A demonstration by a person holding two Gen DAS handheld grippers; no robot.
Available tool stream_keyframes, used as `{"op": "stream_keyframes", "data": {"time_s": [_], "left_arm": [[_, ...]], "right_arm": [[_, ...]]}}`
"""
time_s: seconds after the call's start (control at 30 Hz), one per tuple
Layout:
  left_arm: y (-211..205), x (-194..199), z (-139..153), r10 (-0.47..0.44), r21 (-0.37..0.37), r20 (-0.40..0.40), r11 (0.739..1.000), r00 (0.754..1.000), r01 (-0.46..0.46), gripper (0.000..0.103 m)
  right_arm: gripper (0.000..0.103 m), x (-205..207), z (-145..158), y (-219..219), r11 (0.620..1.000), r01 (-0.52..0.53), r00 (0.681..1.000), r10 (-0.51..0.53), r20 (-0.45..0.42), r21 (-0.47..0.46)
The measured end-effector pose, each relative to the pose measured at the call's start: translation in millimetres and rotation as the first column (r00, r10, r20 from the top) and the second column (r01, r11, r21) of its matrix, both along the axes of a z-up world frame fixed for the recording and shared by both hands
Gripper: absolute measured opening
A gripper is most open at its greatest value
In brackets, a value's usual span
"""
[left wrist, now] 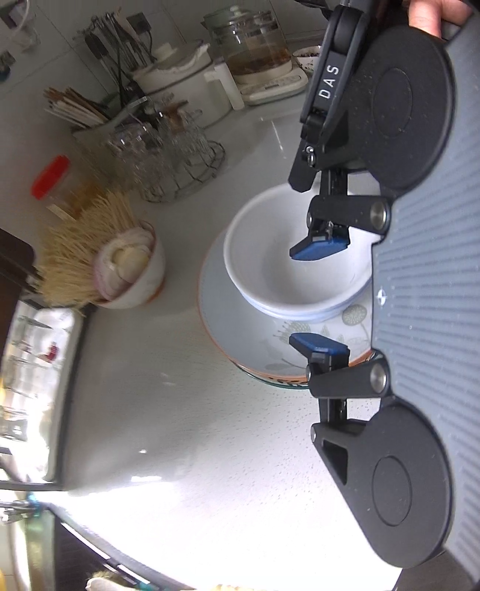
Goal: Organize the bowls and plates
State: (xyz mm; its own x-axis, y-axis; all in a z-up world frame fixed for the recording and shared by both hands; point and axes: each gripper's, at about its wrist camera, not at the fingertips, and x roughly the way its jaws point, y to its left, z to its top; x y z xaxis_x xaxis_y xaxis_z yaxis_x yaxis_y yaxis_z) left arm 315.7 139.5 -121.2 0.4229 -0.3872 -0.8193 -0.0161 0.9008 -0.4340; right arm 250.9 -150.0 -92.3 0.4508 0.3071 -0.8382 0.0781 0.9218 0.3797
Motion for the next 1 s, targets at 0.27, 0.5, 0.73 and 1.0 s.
{"op": "stream_keyframes", "data": {"time_s": [0.27, 0.5, 0.73, 1.0], "left_arm": [[-4.8, -25.3, 53.0, -0.012, 0.058, 0.139, 0.998, 0.990, 0.004, 0.049], [-23.5, -62.0, 100.5, 0.011, 0.100, 0.263, 0.994, 0.965, -0.038, 0.049], [-45.3, -120.6, 135.3, 0.061, 0.128, 0.343, 0.986, 0.937, -0.111, 0.049], [-62.1, -189.4, 151.8, 0.100, 0.148, 0.391, 0.974, 0.915, -0.169, 0.049]], "right_arm": [[0.044, -23.6, 41.6, -10.9, 1.000, 0.014, 0.993, -0.017, 0.114, 0.027], [0.044, -51.1, 88.8, -30.1, 0.999, -0.032, 0.962, 0.029, 0.270, 0.006], [0.044, -92.3, 120.9, -50.8, 0.995, -0.101, 0.923, 0.094, 0.374, 0.001], [0.044, -144.1, 133.0, -66.4, 0.987, -0.156, 0.884, 0.156, 0.441, -0.036]]}}
